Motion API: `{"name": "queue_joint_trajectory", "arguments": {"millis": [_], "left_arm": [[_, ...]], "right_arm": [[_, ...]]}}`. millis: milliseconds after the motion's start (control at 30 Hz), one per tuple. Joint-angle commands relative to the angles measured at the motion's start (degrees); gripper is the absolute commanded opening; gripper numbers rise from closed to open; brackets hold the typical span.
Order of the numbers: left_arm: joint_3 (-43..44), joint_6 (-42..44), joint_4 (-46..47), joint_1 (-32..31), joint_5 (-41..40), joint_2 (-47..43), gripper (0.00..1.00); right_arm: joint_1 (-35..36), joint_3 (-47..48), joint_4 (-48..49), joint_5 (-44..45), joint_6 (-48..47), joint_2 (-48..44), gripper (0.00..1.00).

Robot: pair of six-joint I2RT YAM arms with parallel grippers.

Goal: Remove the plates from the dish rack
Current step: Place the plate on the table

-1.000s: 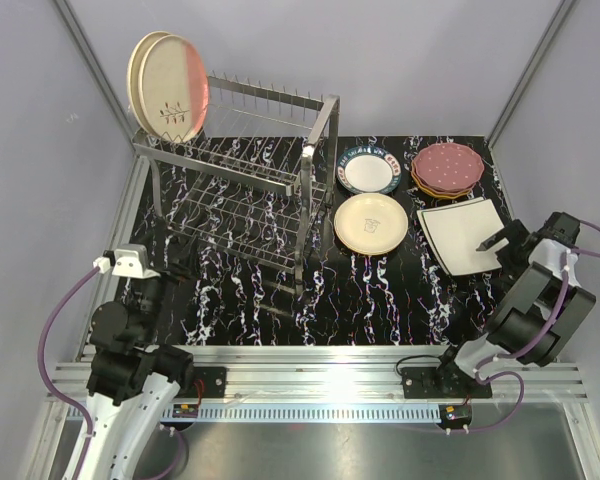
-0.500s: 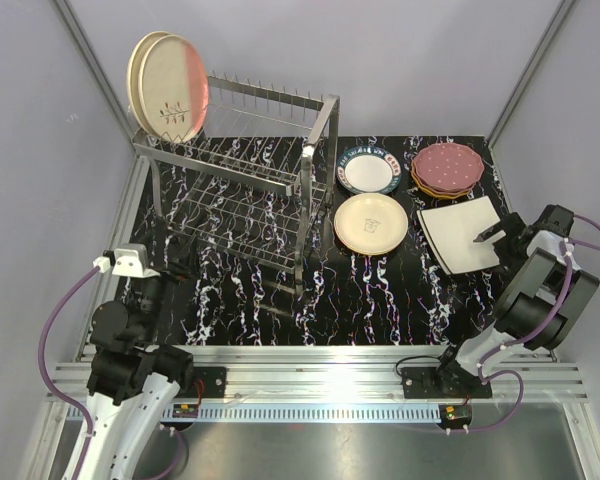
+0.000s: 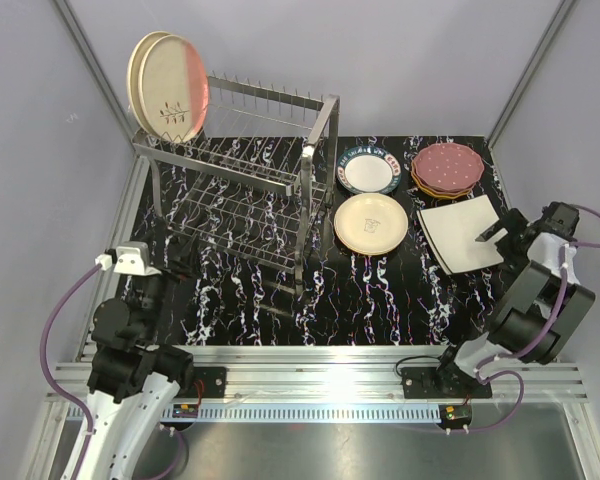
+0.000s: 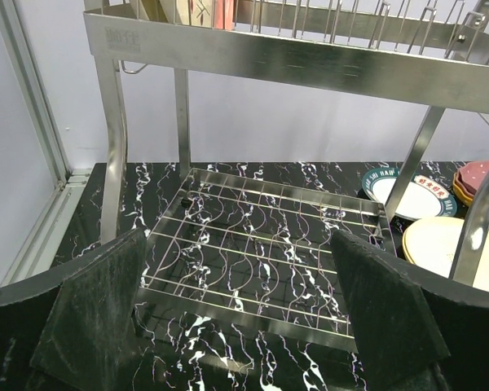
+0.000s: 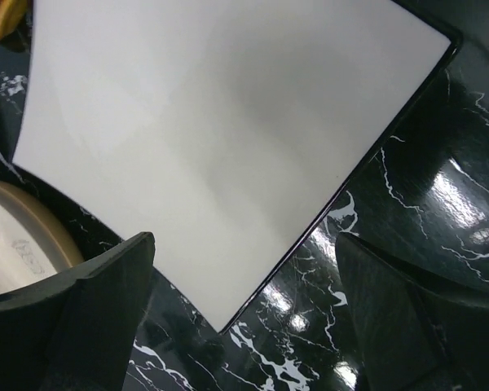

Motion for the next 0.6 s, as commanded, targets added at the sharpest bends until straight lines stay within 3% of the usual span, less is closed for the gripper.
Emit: {"name": "queue_joint_trajectory", "arguments": {"millis": [0, 100, 333, 567], "left_arm": [[0.50, 0.31, 3.43, -0.24, 0.28, 1.62, 0.99], [1.73, -0.22, 2.82, -0.33, 1.16, 2.75, 0.99], [7.96, -3.29, -2.36, -0.33, 1.16, 7.84, 0.99], [22.02, -8.39, -13.59, -0.24, -2.08, 16.98, 0.99]], "right_arm": [[0.59, 0.60, -2.26, 0.61, -5.61, -9.14, 1.00], [0.59, 1.21, -4.89, -3.42, -9.91, -13.71, 1.00], [1.99, 5.60, -18.33, -35.39, -31.89, -20.31, 1.00], [16.83, 5.08, -15.45, -38.42, -33.13, -27.09, 1.00]]}}
